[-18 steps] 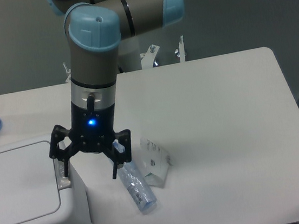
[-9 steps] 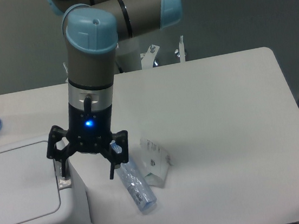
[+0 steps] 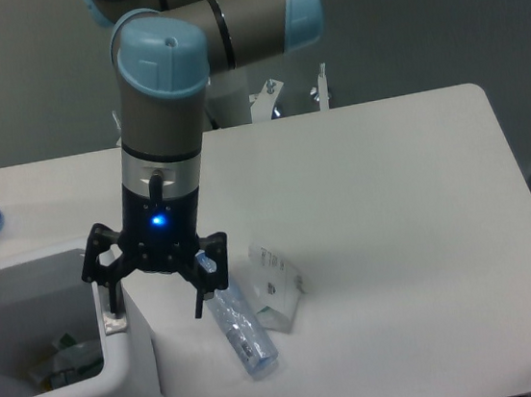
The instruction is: Open the trash can
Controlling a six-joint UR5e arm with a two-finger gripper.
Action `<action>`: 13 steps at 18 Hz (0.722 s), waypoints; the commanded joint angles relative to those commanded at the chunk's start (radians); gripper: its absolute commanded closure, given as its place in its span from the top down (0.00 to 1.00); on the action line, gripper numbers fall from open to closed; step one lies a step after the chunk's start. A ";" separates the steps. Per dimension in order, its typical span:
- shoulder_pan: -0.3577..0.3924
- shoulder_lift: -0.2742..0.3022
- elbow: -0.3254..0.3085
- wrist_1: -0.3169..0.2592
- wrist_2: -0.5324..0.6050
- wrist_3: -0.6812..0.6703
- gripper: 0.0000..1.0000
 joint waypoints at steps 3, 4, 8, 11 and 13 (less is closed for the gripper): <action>0.000 0.006 0.020 0.000 -0.002 0.003 1.00; 0.005 0.011 0.037 -0.002 -0.005 0.002 1.00; 0.063 0.040 0.066 -0.002 0.047 0.012 1.00; 0.132 0.061 0.066 -0.003 0.092 0.021 1.00; 0.178 0.070 0.058 -0.012 0.116 0.067 1.00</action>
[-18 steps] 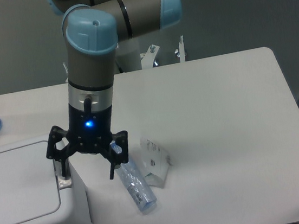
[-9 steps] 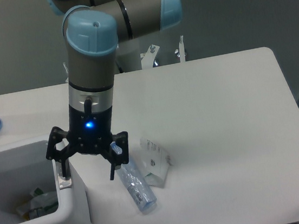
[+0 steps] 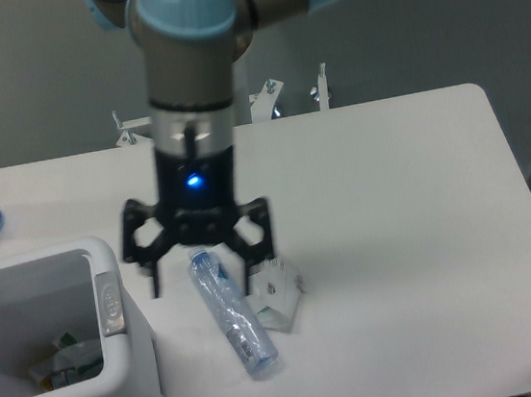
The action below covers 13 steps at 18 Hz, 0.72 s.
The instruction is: Open the trash can
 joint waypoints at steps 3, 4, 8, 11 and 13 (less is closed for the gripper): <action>0.031 0.011 -0.015 -0.023 0.054 0.159 1.00; 0.045 0.012 -0.024 -0.049 0.092 0.228 1.00; 0.068 0.018 -0.035 -0.149 0.231 0.523 1.00; 0.127 0.043 -0.066 -0.175 0.255 0.695 1.00; 0.158 0.052 -0.097 -0.176 0.255 0.813 1.00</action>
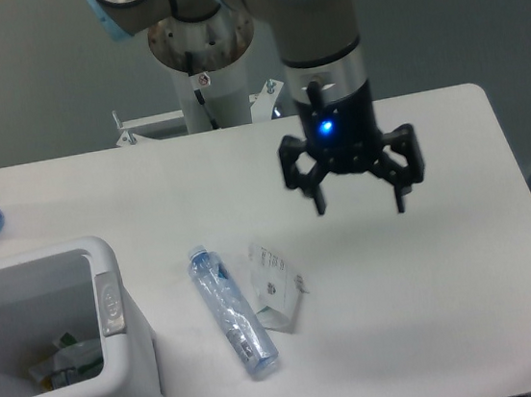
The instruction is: Open the trash can
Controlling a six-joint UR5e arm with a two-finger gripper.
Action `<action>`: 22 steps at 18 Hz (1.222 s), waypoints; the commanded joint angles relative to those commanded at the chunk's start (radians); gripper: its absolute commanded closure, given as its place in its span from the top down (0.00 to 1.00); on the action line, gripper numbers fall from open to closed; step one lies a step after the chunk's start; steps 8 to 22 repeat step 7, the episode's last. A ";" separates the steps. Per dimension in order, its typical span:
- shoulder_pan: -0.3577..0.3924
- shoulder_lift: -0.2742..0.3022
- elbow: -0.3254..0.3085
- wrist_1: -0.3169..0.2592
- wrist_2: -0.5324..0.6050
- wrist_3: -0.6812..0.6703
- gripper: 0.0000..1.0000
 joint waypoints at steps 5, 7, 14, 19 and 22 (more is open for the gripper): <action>0.069 0.021 -0.031 -0.017 0.002 0.234 1.00; 0.077 0.029 -0.029 -0.035 0.002 0.237 1.00; 0.077 0.029 -0.029 -0.035 0.002 0.237 1.00; 0.077 0.029 -0.029 -0.035 0.002 0.237 1.00; 0.077 0.029 -0.029 -0.035 0.002 0.237 1.00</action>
